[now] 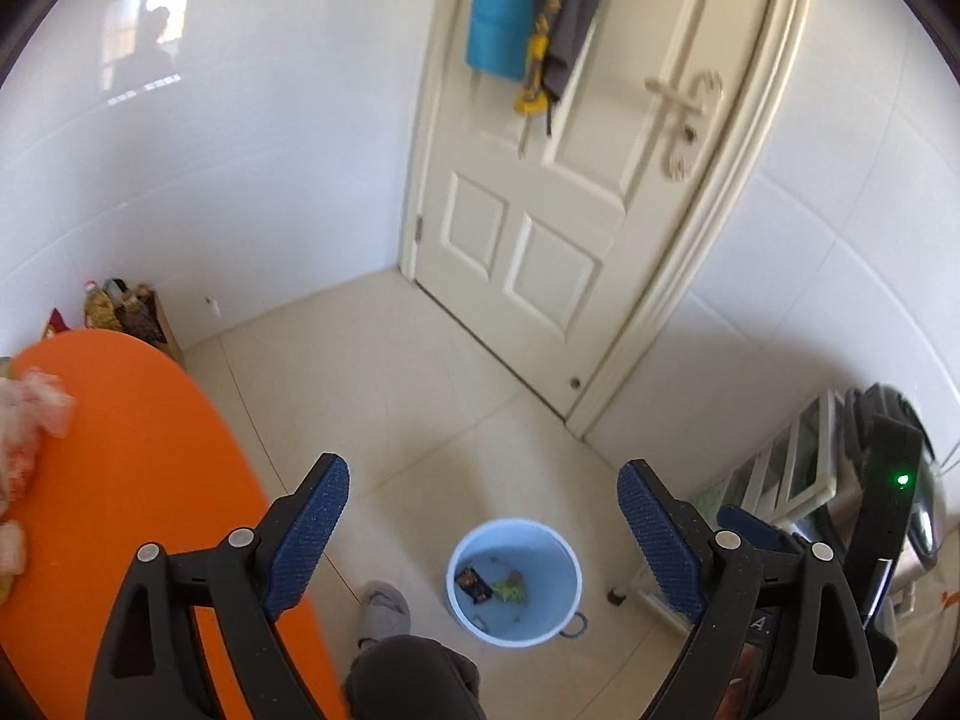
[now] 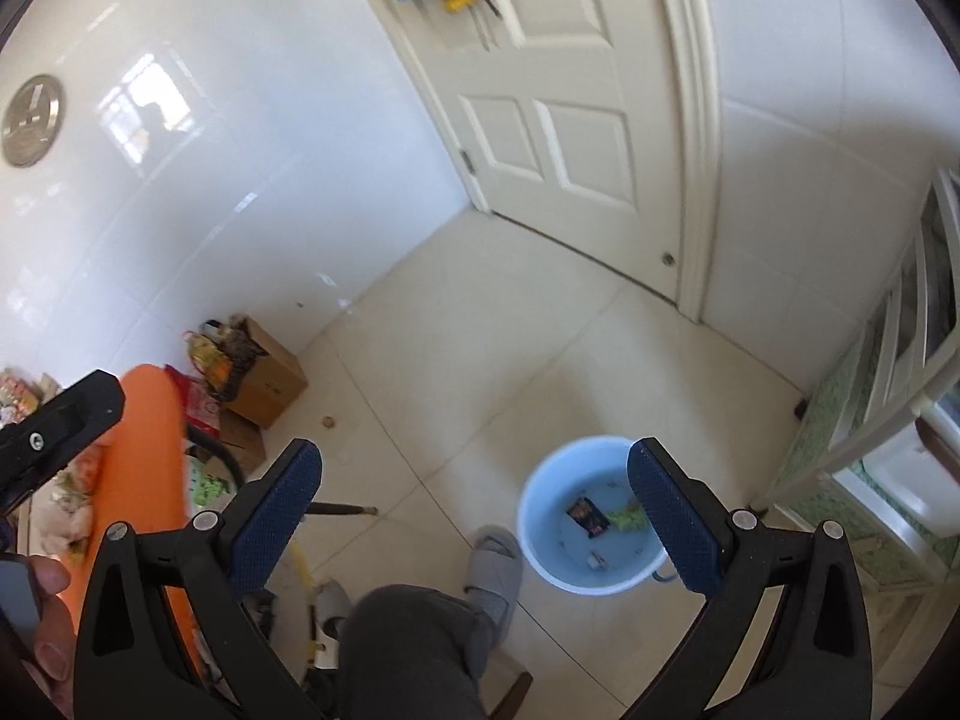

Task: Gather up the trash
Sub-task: 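Return both tools to the trash pile on the table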

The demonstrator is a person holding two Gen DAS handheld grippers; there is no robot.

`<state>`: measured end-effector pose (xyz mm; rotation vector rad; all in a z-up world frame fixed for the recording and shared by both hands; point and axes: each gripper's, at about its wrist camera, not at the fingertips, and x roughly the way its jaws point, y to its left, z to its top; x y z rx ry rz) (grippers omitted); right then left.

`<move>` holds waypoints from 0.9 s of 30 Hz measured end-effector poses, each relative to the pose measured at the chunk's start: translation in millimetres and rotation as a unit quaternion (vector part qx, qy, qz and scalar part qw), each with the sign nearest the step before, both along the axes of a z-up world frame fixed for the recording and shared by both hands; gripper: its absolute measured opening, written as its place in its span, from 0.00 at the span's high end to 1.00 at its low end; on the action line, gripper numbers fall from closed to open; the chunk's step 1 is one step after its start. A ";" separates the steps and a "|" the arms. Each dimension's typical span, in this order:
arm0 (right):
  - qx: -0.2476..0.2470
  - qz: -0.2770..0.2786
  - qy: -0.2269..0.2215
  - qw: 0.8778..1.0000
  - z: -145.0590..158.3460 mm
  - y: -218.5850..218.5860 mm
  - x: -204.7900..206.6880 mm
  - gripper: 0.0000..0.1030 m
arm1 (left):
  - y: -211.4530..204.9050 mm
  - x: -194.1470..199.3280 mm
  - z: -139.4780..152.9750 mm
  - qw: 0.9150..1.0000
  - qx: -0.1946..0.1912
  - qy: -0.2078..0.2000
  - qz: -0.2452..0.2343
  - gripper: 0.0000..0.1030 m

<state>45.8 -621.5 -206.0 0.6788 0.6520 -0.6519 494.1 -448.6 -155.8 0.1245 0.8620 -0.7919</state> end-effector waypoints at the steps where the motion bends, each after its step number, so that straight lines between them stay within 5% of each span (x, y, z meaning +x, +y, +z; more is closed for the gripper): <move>1: -0.010 0.007 -0.006 1.000 11.4 8.8 5.2 0.00 | 17.0 -4.8 9.6 1.000 -0.009 -0.011 0.011 0.11; 14: -0.117 0.124 -0.087 0.981 131.0 124.4 76.5 0.00 | 225.4 -89.1 83.8 0.982 -0.073 -0.105 0.139 0.01; 27: -0.157 0.249 -0.138 0.946 172.4 248.0 132.3 0.00 | 359.9 -192.0 103.3 0.941 -0.043 -0.187 0.277 0.01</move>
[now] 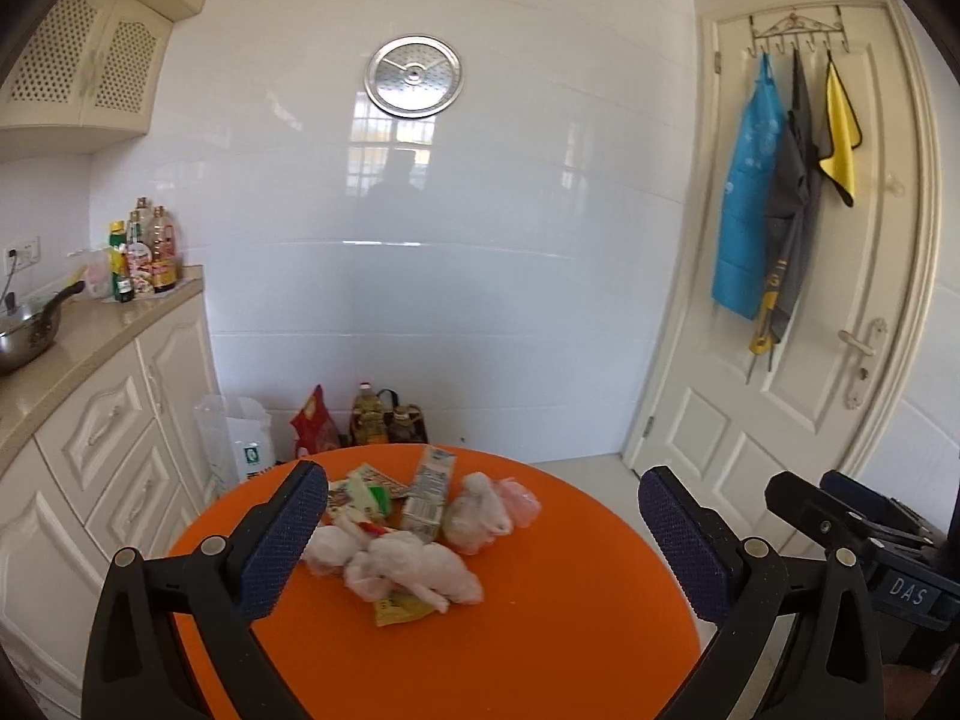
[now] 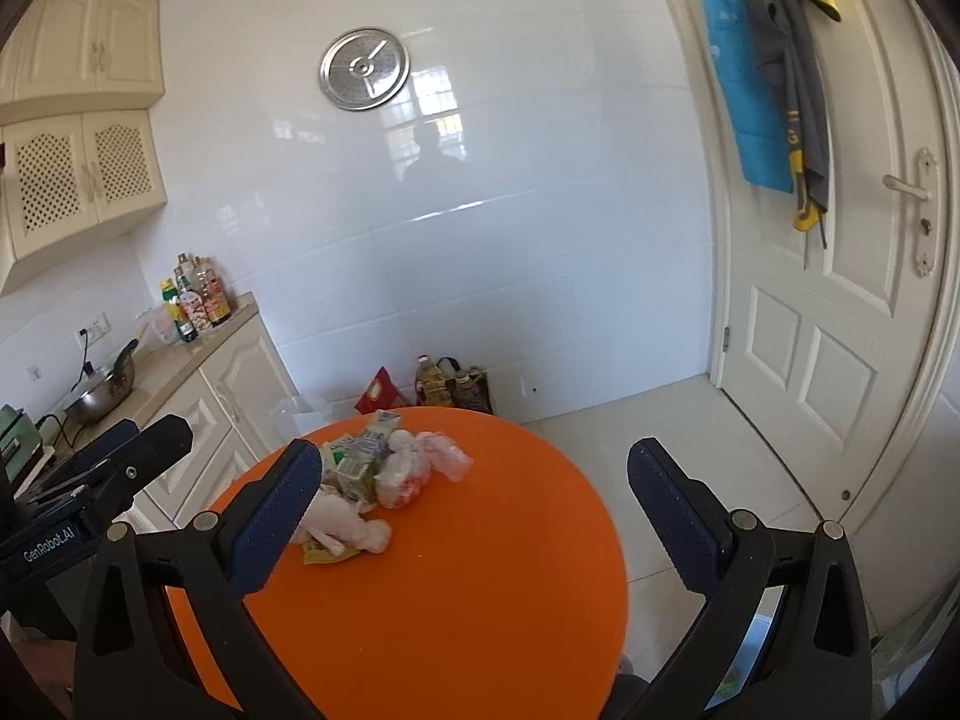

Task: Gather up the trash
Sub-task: 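Return both tools to the trash pile on the table, then grasp a white plastic bag with the left tool while the right tool grasps another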

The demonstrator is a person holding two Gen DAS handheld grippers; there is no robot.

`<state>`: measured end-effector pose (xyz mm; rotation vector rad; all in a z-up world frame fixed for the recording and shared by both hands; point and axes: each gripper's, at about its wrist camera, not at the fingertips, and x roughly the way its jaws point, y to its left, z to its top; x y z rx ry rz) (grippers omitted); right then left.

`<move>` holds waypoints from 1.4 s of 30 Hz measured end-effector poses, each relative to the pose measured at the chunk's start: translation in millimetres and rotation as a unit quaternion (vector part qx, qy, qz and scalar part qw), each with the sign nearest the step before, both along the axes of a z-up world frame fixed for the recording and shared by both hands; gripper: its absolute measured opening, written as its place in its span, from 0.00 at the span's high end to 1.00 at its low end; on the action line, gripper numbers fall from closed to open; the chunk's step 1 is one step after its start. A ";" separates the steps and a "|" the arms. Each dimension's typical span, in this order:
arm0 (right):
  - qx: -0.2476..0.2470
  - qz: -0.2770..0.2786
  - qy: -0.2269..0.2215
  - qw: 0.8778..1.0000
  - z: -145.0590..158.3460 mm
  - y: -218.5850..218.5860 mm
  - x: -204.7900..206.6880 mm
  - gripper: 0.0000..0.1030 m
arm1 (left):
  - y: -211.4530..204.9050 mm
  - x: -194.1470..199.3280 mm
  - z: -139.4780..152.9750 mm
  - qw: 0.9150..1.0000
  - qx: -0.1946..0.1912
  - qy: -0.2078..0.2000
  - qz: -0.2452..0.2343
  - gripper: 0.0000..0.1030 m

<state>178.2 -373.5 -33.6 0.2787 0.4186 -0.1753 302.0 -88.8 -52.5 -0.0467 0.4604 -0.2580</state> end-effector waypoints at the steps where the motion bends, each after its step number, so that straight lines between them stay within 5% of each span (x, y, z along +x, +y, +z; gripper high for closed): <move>1: -0.002 0.008 0.000 1.000 0.2 8.2 2.4 0.00 | 5.5 -7.4 -0.9 1.000 0.000 -0.001 0.010 0.01; 10: -0.034 0.064 0.011 0.997 -1.0 61.5 24.3 0.00 | 51.8 -53.2 -17.8 0.997 -0.007 0.014 0.080 0.01; 18: -0.045 0.087 0.041 0.994 -19.3 86.3 48.2 0.00 | 69.2 -55.1 -25.7 0.994 -0.018 0.043 0.101 0.01; 30: -0.024 0.138 0.151 0.979 -103.3 85.6 131.6 0.00 | 58.2 38.9 -45.4 0.988 -0.006 0.111 0.108 0.01; 42: 0.016 0.221 0.200 0.955 -168.7 82.3 205.8 0.10 | 37.2 156.6 -79.6 0.979 0.006 0.172 0.111 0.01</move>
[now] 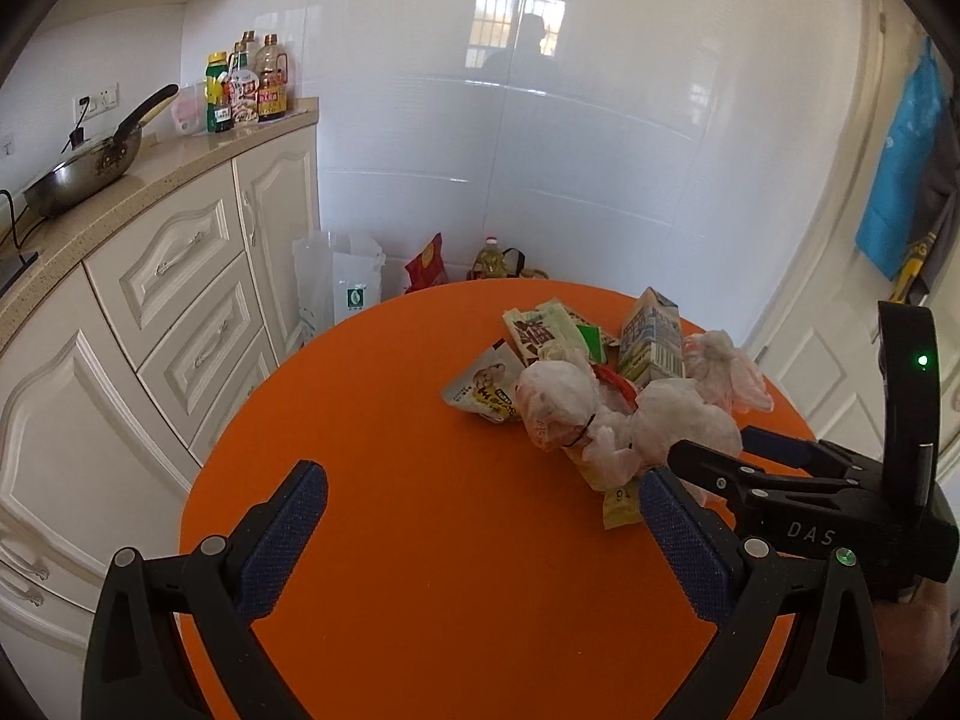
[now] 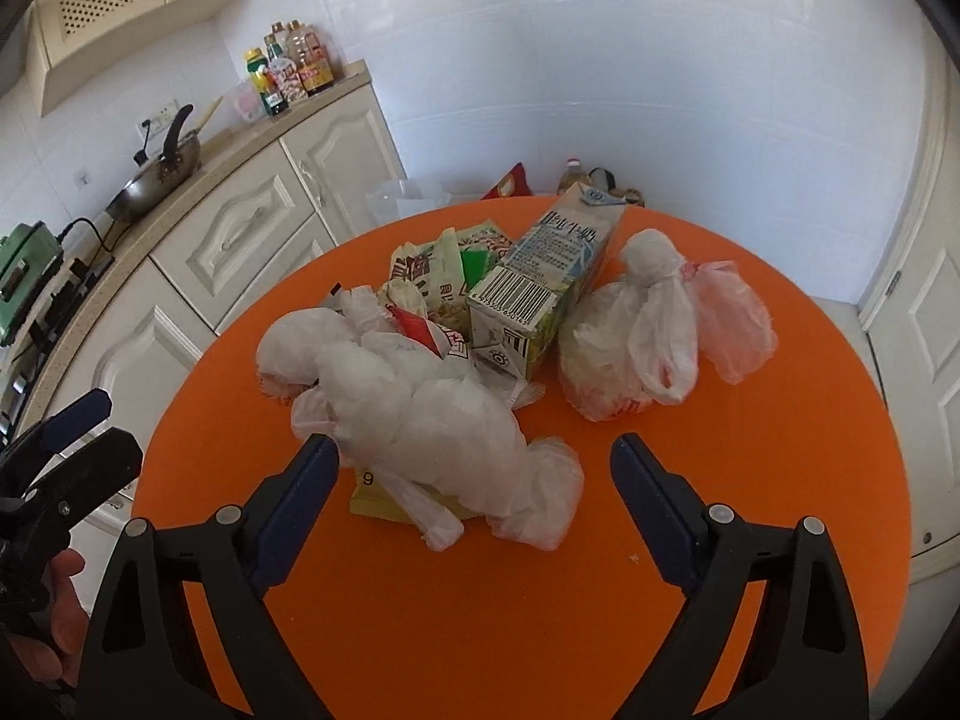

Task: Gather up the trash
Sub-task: 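Grasp a white plastic bag with the left tool while the right tool grasps another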

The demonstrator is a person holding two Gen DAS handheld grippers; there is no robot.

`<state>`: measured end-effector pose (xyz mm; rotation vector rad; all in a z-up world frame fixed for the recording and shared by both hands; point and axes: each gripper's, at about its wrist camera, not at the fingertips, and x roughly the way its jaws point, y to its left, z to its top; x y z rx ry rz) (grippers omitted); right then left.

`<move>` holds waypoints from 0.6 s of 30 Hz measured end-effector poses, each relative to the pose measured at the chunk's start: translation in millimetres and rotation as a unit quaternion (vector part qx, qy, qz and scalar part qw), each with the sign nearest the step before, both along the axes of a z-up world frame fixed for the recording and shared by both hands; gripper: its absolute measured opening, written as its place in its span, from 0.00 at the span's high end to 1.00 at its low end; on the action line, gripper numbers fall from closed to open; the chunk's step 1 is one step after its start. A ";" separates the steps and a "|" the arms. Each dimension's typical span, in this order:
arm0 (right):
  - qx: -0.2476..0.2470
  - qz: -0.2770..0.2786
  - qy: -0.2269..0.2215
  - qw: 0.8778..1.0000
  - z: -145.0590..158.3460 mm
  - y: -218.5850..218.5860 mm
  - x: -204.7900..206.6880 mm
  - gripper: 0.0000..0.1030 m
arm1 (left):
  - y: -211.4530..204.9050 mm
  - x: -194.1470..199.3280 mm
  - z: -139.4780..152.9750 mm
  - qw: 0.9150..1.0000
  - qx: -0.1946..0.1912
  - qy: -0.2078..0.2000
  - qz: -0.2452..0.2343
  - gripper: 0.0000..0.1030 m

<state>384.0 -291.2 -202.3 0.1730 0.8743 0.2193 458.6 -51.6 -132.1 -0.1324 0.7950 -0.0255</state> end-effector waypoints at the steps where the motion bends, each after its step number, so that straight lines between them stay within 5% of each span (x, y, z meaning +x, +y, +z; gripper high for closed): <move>1: 0.008 0.011 0.000 1.000 -2.5 0.5 4.3 0.14 | -1.6 8.1 -1.8 1.000 0.001 0.004 0.001 0.01; 4: 0.015 0.037 0.014 0.999 -11.2 3.9 11.9 0.46 | -4.5 24.7 -7.6 1.000 0.002 0.008 0.002 0.01; 5: 0.020 0.040 0.015 0.999 -13.0 3.8 11.4 0.49 | -5.3 29.1 -9.3 1.000 0.002 0.010 0.002 0.01; 18: 0.080 -0.021 -0.013 0.996 2.4 -46.3 -43.1 0.54 | -30.4 82.9 -38.8 0.999 -0.007 0.022 -0.032 0.01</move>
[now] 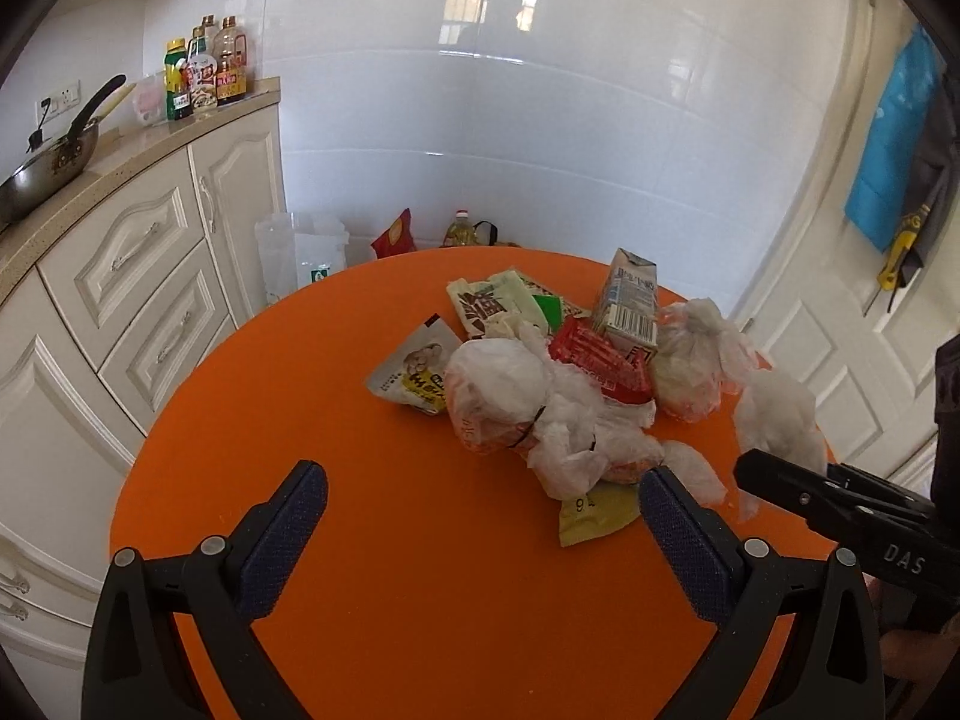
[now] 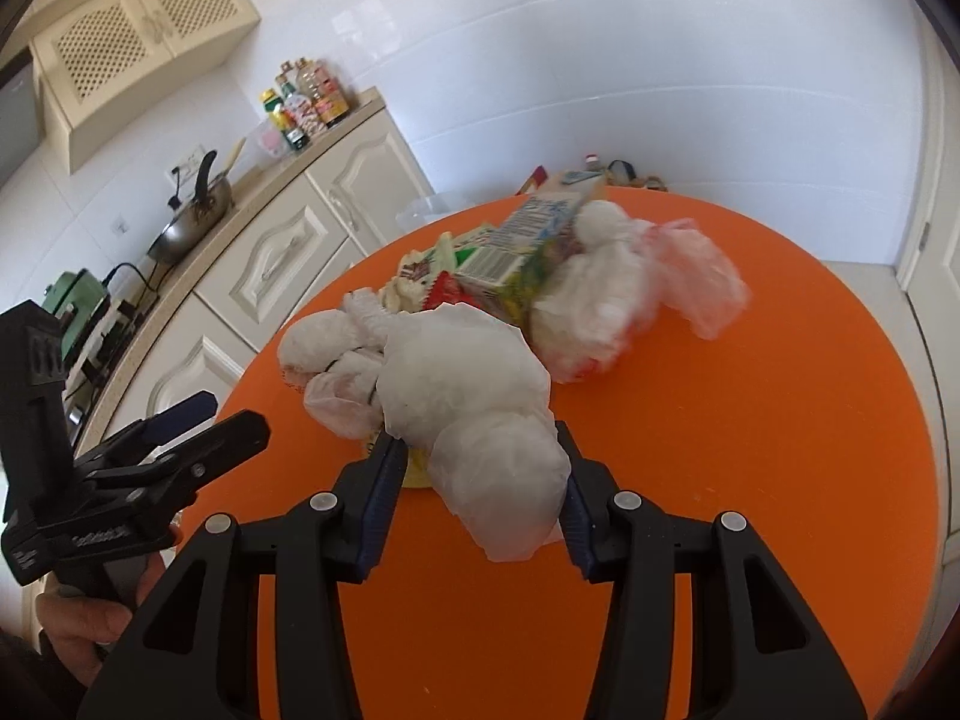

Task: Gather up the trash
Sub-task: 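Grasp a white plastic bag with the left tool while the right tool grasps another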

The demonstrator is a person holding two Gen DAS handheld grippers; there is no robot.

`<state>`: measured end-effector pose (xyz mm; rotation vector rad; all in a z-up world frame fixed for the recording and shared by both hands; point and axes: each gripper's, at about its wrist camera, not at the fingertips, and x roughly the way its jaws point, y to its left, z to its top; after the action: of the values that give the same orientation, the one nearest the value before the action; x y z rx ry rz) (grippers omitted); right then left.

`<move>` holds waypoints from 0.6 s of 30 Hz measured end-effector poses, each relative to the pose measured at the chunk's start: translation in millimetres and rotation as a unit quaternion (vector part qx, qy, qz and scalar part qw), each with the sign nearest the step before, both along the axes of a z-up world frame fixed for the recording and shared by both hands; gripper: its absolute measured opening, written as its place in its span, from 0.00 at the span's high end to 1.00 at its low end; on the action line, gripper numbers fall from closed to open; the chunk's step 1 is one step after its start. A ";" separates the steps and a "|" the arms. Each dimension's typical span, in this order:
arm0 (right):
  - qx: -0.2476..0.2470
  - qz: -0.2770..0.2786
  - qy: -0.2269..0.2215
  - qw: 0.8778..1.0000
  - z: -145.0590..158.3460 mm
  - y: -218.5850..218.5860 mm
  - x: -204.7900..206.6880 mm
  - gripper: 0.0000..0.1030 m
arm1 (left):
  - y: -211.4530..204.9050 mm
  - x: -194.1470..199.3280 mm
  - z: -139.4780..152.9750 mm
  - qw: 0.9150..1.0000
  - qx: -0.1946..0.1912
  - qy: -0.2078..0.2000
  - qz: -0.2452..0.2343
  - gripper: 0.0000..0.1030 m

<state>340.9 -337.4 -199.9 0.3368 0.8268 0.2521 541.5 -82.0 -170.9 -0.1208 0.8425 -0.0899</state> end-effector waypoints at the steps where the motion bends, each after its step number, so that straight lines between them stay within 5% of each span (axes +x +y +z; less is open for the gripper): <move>1: 0.000 -0.005 0.001 1.000 0.9 -3.2 -2.1 0.54 | -0.2 7.3 -4.9 1.000 -0.002 0.004 -0.001 0.01; 8: 0.000 -0.027 0.001 1.000 3.2 -21.2 -7.3 0.54 | -9.5 69.0 -47.0 0.999 -0.030 0.034 0.006 0.04; 11: 0.001 -0.031 0.002 1.000 2.2 -24.7 -8.0 0.54 | -7.4 84.8 -57.6 0.995 -0.090 0.032 -0.009 0.46; 18: 0.001 -0.033 0.001 0.999 4.7 -26.2 -11.7 0.54 | 3.9 95.7 -57.5 0.992 -0.128 0.007 -0.008 0.63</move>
<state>329.3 -363.6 -195.2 0.3662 0.8154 0.1903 637.2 -78.1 -228.4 -0.3570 0.8433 -0.2119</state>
